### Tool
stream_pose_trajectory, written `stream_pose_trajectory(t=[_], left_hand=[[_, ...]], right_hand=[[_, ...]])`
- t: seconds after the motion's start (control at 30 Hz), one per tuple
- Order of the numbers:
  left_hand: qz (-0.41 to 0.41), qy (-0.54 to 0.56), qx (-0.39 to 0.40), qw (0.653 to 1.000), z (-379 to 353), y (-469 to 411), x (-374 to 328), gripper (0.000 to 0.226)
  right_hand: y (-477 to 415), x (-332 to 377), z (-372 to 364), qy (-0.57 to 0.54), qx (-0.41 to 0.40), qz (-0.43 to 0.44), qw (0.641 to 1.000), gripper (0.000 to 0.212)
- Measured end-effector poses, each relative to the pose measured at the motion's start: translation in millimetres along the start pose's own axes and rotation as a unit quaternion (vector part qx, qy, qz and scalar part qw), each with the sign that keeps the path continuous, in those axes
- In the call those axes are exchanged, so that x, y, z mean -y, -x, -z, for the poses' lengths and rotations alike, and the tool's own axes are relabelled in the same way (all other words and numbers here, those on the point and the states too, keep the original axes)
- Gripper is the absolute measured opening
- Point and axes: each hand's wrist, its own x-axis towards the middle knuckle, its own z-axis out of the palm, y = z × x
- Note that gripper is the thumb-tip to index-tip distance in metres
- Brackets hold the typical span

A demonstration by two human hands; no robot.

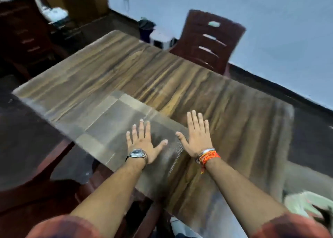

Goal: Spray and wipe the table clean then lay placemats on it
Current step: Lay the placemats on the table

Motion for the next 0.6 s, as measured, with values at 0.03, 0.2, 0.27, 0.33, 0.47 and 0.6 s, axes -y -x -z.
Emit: stream_pose_trajectory(t=[0.03,0.2,0.27,0.33,0.47,0.6], left_hand=[[-0.039,0.008,-0.022,0.999,0,-1,-21,0.102],[-0.262,-0.003,-0.05,0.964,-20,19,-140,0.084],[-0.33,-0.02,-0.045,0.943,-33,35,-183,0.084],[-0.374,-0.037,-0.046,0.926,-46,52,-218,0.084],[-0.43,-0.062,-0.046,0.899,-74,91,-274,0.077],[-0.46,-0.088,-0.034,0.883,-111,128,-333,0.078]], right_hand=[[10,-13,6,0.003,-0.006,-0.027,1.0,0.084],[77,-83,42,0.026,-0.023,-0.153,0.988,0.082],[112,-114,56,0.038,-0.026,-0.199,0.979,0.082],[142,-140,65,0.044,-0.036,-0.24,0.969,0.081],[205,-187,75,0.039,-0.057,-0.307,0.949,0.079],[268,-243,84,0.023,-0.081,-0.352,0.932,0.078]])
